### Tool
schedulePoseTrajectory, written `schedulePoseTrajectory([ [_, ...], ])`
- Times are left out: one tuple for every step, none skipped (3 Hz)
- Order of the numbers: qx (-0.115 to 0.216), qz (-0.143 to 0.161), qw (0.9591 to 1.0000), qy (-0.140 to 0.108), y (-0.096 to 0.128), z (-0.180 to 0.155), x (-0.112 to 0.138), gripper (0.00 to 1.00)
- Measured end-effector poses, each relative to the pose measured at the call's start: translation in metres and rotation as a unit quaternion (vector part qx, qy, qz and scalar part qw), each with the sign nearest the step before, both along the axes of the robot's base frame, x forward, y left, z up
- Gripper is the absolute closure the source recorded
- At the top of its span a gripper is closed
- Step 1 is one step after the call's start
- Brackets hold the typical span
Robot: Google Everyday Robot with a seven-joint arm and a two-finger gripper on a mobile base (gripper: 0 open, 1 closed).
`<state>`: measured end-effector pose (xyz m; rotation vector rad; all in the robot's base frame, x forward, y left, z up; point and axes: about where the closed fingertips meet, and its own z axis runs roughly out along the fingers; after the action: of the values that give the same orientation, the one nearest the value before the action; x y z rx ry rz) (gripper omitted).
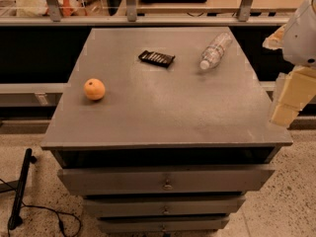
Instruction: Move rxbar chocolate near orange
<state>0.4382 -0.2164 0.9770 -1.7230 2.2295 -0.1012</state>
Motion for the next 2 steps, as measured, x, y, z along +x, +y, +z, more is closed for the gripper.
schedulePoseTrajectory([
  [0.0, 0.0, 1.0, 0.0, 0.0, 0.0, 0.0, 0.0],
  [0.005, 0.007, 1.0, -0.004, 0.0024, 0.0034, 0.0021, 0.0],
])
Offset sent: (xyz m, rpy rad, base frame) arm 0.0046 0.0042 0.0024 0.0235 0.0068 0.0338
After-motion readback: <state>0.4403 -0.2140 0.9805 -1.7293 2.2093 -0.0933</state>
